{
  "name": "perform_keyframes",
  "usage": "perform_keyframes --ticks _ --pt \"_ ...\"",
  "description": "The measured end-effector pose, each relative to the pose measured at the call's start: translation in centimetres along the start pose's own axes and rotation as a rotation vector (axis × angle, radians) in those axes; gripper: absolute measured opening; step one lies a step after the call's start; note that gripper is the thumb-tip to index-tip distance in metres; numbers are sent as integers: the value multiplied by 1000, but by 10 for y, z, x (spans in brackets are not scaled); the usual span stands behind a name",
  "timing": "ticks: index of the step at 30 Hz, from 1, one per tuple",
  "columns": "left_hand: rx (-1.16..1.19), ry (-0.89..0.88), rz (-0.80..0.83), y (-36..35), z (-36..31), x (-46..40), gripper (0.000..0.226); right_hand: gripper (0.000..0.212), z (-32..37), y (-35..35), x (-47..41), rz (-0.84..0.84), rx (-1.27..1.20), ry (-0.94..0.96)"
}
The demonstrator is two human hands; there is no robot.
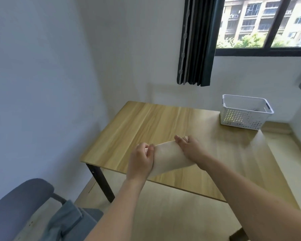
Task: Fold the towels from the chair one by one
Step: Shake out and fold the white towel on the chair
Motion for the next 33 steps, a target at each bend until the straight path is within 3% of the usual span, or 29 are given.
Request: perform_keyframes --ticks 6,12,15,20,22,25,27,29,33 --pt "46 7 51 -70 -67 -17 60 34 -19 93 -23 19 -46 16" --pt "161 132 40 -152 -118 -62 29 36 -42 187 -62 -15 -151 39" --pt "155 153 -20 -194 -158 -80 24 39 -66 236 -87 77 -156 0" --pt "157 261 -71 -265 -207 -99 22 26 -105 311 -128 224 -125 -143" --pt "163 354 0 -298 -216 -100 29 31 -118 339 -143 250 -6 -169" --pt "211 435 189 -348 -227 -103 35 4 -118 377 -161 261 122 -122" --pt "211 428 256 -375 -242 -114 34 15 -116 404 -183 247 165 -85" --pt "135 387 316 -398 -261 -135 37 4 -116 426 -207 238 204 -44" --pt "-13 268 371 -447 -304 -203 35 30 -109 480 -276 204 213 21"
Point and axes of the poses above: each hand's wrist, its own x-axis away from the middle knuckle, its own y-axis out of the back of the hand, z = x × y, the point moved 9 cm from there along -x, towards the middle knuckle, and after that the axes turned 6 degrees about z, right-handed, at the moved point
